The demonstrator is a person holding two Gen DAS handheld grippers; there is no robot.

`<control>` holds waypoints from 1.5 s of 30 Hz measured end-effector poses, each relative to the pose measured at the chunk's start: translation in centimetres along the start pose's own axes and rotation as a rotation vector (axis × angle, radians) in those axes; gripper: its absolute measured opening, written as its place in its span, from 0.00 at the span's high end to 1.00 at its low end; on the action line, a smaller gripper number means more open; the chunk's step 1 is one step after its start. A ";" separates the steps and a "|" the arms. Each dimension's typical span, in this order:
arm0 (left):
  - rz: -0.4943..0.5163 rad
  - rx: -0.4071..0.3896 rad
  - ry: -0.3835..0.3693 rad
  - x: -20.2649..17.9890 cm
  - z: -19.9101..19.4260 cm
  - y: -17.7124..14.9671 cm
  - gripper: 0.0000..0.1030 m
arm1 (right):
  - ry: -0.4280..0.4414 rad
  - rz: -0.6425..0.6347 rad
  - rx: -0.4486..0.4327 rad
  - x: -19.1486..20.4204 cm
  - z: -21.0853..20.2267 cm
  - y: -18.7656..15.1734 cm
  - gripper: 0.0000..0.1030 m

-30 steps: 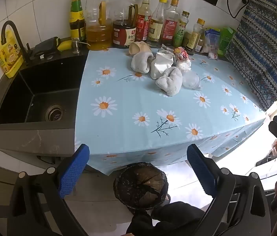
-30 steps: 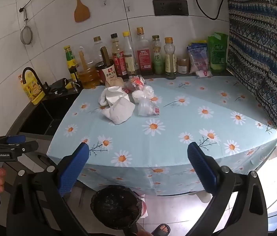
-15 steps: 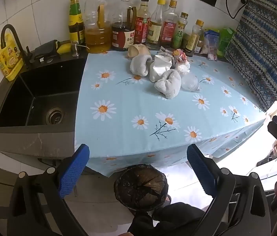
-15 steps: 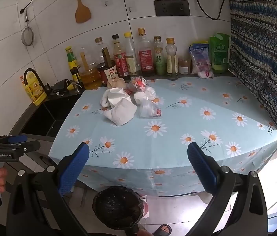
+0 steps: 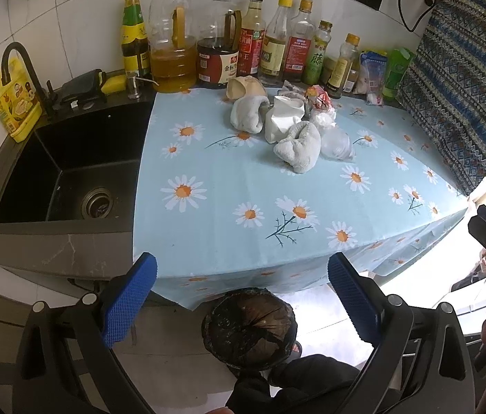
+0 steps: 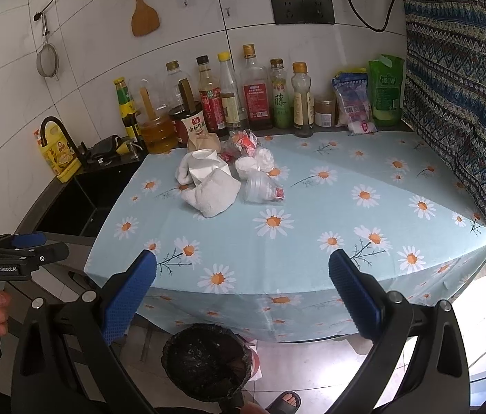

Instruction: Collect trash

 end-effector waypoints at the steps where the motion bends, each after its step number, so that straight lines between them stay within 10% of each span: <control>1: 0.000 0.000 0.000 0.0 0.0 0.0 0.06 | 0.000 0.000 0.001 0.0 0.0 0.0 0.04; 45: 0.035 -0.006 0.004 0.2 -0.3 -0.1 0.06 | -0.021 0.013 0.022 1.1 0.5 -0.2 0.04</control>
Point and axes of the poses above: each gripper's, at about its wrist camera, not at the fingertips, and z roughly the way its jaws point, x to its left, y to its top, the point moved 3 cm from there along z, roughly the way its jaws point, and after that the axes turned 14 degrees about x, right-handed, at the moved point
